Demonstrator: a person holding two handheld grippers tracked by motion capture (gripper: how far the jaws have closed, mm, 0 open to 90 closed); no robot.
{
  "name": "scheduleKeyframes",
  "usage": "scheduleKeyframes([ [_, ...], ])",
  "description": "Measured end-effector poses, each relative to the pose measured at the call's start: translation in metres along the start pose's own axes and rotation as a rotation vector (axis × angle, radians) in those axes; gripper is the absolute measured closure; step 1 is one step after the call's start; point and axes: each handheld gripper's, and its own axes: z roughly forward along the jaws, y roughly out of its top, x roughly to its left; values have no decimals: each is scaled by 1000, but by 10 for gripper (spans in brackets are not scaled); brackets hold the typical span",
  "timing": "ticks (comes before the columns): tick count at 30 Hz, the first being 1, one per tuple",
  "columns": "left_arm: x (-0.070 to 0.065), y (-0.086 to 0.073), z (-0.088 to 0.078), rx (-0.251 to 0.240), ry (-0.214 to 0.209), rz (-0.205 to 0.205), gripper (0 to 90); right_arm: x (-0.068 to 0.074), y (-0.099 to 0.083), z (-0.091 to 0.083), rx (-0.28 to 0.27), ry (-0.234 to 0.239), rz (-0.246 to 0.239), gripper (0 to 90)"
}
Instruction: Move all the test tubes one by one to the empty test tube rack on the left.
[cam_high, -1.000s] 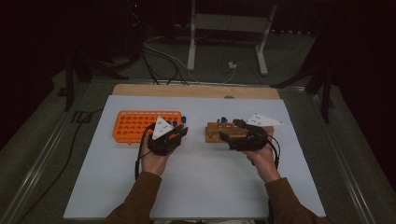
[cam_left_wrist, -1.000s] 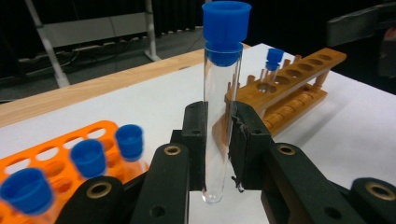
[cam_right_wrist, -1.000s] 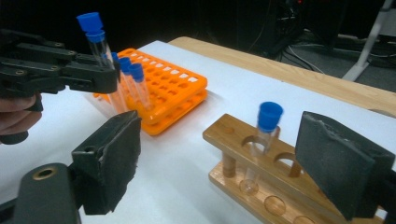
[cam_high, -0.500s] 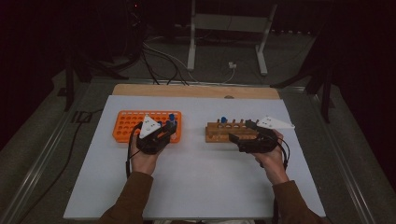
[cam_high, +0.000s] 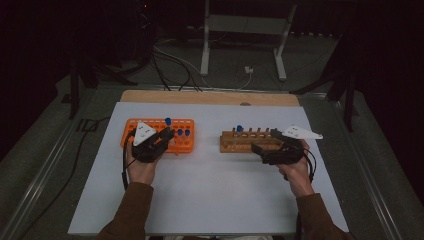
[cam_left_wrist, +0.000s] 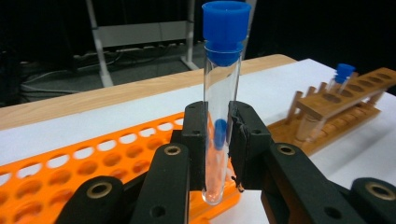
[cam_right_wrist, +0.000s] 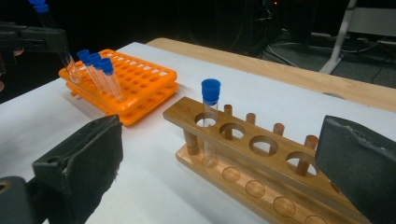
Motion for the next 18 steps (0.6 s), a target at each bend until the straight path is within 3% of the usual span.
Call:
scheduleKeyframes([
  [10, 12, -4, 3, 6, 70, -12, 782, -2, 0, -2, -4, -3, 1, 0],
  [18, 18, -15, 19, 33, 85, -30, 782, -6, -1, -5, -10, -2, 15, 0],
])
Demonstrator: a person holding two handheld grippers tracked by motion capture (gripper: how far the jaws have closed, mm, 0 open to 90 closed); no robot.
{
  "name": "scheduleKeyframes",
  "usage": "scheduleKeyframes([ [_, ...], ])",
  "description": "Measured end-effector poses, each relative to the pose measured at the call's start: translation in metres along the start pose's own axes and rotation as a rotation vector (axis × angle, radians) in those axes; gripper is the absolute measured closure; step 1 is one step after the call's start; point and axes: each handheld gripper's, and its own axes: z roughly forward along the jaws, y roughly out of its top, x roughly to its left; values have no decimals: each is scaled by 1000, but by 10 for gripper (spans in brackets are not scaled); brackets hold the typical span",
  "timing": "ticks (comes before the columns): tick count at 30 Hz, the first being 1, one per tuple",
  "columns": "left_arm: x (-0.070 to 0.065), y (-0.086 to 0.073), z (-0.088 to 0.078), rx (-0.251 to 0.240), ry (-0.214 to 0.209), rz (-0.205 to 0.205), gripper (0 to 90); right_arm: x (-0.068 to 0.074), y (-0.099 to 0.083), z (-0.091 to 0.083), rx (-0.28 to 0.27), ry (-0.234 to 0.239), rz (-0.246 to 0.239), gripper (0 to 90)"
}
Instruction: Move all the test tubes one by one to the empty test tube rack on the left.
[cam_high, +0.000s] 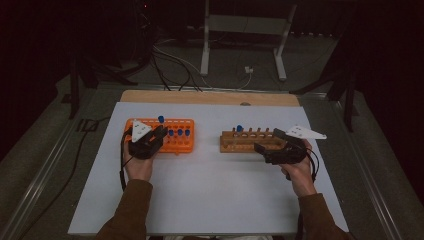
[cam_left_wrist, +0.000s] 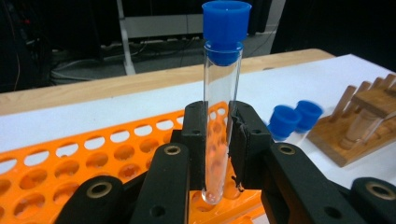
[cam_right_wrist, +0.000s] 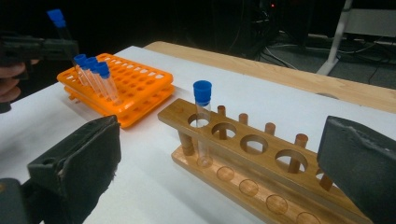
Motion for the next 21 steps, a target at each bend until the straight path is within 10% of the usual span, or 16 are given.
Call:
scheduleKeyframes([
  [21, 3, -26, 19, 121, 8, 25, 783, 3, -3, 3, 10, 24, -9, 0],
])
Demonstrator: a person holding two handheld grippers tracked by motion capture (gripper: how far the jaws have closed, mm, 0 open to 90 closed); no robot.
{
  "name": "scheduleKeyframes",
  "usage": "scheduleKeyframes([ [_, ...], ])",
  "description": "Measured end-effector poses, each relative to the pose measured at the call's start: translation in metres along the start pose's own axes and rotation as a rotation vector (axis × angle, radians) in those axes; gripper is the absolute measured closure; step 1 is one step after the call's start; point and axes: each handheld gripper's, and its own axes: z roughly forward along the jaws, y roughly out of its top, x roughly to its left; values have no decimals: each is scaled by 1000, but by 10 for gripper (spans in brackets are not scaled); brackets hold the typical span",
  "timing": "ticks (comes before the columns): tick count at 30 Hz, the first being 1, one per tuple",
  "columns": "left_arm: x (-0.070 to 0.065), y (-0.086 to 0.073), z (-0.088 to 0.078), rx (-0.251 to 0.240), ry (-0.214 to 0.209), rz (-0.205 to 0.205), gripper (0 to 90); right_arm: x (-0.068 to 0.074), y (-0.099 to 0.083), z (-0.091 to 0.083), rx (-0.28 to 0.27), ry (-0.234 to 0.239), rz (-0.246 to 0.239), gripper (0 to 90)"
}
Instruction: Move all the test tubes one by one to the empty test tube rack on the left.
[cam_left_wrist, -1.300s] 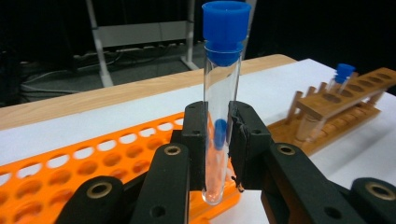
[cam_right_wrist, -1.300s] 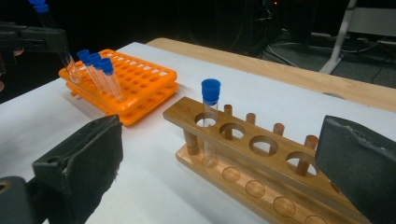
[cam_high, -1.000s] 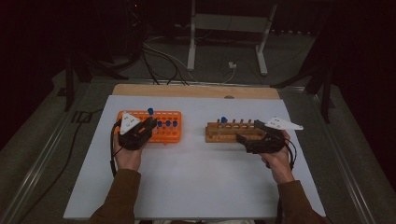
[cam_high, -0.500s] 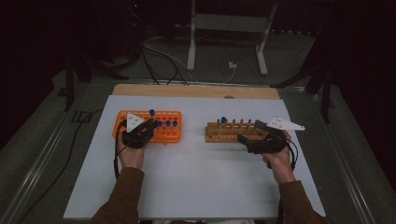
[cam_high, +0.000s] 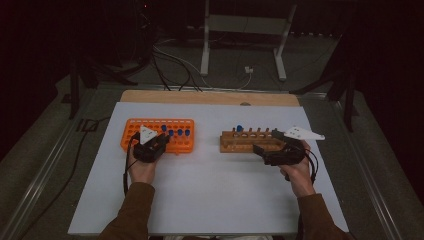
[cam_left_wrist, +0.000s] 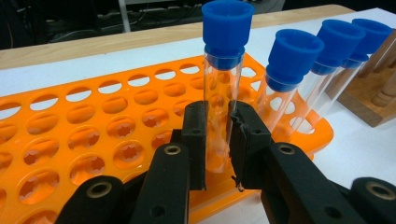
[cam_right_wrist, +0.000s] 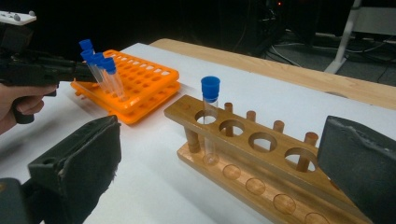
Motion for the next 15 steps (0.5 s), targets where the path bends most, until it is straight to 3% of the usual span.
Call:
scheduleKeyframes([
  [4, -1, -1, 1, 13, 0, 22, 783, 1, 0, 1, 4, 3, -6, 0],
  [15, -2, -7, 3, 32, -3, 32, 782, 2, -2, 4, 14, 11, -10, 0],
])
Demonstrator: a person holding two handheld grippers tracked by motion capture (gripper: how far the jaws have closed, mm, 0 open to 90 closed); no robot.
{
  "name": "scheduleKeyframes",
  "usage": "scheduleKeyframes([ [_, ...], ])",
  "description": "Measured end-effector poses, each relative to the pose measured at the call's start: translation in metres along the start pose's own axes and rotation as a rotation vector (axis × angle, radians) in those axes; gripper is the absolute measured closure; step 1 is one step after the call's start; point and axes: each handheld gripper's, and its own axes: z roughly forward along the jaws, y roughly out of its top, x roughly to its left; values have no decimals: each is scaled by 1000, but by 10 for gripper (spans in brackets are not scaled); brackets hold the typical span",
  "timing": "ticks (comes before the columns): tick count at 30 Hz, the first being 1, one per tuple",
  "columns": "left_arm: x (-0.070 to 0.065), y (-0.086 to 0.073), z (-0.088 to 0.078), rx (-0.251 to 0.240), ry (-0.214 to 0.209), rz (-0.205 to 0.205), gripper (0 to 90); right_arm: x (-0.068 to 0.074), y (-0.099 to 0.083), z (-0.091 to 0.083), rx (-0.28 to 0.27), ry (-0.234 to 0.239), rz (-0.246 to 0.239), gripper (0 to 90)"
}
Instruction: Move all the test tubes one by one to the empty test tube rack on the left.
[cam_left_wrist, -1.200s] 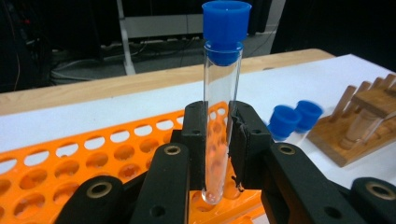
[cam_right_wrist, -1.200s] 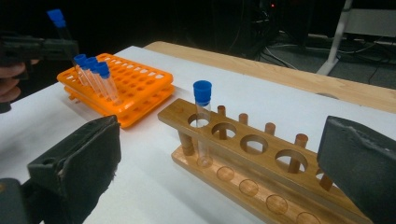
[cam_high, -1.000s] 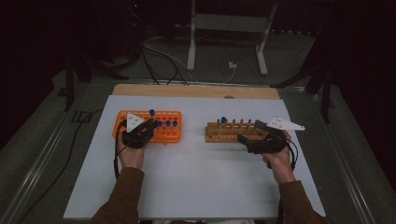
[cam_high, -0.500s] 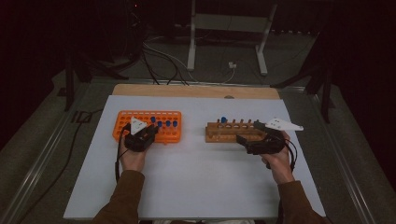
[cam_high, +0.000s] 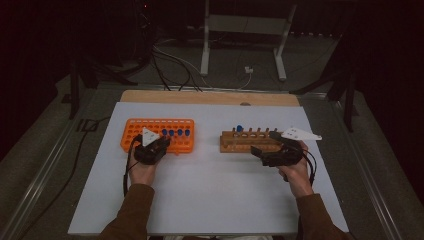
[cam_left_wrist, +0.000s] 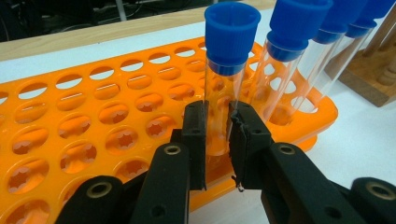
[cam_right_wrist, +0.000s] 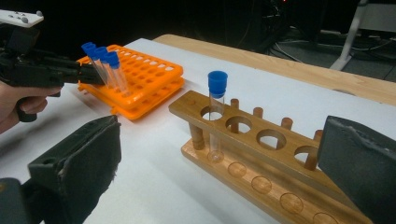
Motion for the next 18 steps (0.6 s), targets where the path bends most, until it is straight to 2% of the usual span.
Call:
scheduleKeyframes([
  [5, 0, 0, 0, 4, -4, -6, 780, 1, -1, 2, 7, 2, 0, 0],
  [7, 1, 1, 0, 7, -12, -20, 773, 1, -1, 2, 7, 2, -1, 0],
  [9, 2, 1, -1, 9, -24, -40, 747, 1, -1, 2, 6, 4, -2, 0],
  [12, 1, 2, -2, 14, -16, -46, 696, 1, -1, 2, 6, 4, 4, 0],
  [18, 0, 0, -11, -2, -20, -61, 670, 0, -1, 2, 3, 4, 9, 0],
])
